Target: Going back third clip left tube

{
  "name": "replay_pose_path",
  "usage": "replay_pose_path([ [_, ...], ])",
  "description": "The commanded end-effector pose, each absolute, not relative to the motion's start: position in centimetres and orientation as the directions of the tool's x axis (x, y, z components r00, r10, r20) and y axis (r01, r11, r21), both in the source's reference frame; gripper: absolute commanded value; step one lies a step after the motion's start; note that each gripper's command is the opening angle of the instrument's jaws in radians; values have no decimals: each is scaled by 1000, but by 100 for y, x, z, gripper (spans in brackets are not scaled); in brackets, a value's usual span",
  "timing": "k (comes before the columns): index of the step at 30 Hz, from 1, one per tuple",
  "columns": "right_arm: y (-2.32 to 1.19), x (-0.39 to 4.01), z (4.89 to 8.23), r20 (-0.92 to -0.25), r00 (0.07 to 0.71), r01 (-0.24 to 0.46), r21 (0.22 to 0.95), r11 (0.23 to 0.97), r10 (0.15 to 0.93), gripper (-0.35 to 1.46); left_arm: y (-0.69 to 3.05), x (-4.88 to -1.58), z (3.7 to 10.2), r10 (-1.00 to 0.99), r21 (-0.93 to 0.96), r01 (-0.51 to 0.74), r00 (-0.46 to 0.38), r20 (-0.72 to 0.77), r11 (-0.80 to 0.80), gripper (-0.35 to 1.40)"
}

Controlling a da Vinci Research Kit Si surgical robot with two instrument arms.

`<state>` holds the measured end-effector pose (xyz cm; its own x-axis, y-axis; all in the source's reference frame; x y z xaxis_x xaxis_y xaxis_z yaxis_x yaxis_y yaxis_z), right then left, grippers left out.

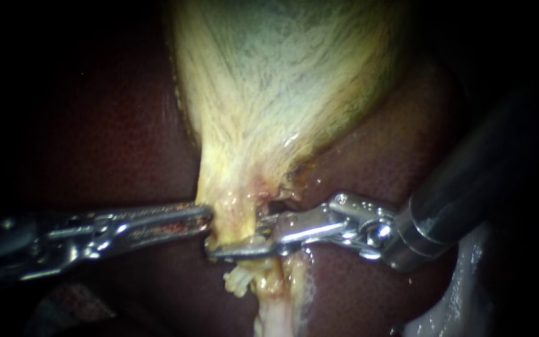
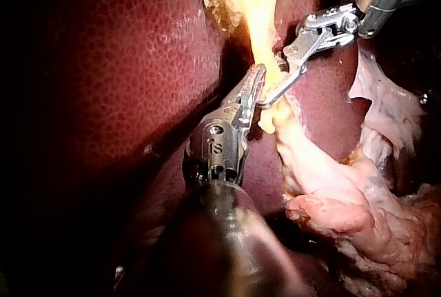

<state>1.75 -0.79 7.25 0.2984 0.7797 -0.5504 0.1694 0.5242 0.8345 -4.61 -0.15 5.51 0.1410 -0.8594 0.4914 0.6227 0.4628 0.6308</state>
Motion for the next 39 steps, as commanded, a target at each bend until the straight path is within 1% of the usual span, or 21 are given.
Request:
replay_pose_path([
  [1,-79,175,725,-550,298,170,835,523,780,-35,-16,-461,550,-859,631,623,141,492,463,-27],
  [5,-80,176,724,-550,299,170,835,524,780,-35,-16,-461,551,-859,631,623,141,492,463,-27],
  [8,-82,178,723,-550,298,169,835,524,780,4,-16,-461,550,-859,631,623,141,492,463,-27],
  [10,-83,179,723,-550,298,169,835,524,780,26,-16,-461,550,-859,631,623,141,492,463,-27],
  [12,-83,181,725,-551,300,166,834,526,779,41,-16,-461,550,-859,631,623,141,492,463,-27],
  [13,-82,182,727,-551,300,165,834,526,779,45,-16,-461,550,-859,631,623,141,492,463,-27],
  [14,-81,182,728,-551,300,164,834,527,779,47,-16,-460,550,-859,631,623,141,492,463,-27],
  [16,-78,182,733,-585,295,175,811,559,756,51,-16,-460,550,-859,631,623,141,492,463,-27],
  [18,-74,180,738,-603,291,176,797,578,743,53,-16,-460,549,-859,631,623,141,492,463,-27],
  [21,-66,173,748,-630,273,149,774,615,727,57,-17,-460,547,-859,631,623,141,492,463,-27],
  [26,-59,160,757,-631,258,108,772,627,732,58,-18,-460,546,-859,631,623,141,492,463,-27],
  [29,-62,153,754,-628,250,85,773,629,737,60,-18,-459,547,-859,631,623,141,492,463,-27],
  [34,-76,145,738,-627,260,111,775,622,734,60,-18,-459,547,-859,631,623,141,492,463,-27],
  [39,-84,163,728,-625,268,130,777,615,733,59,-17,-460,548,-859,631,623,141,492,463,-27],
])
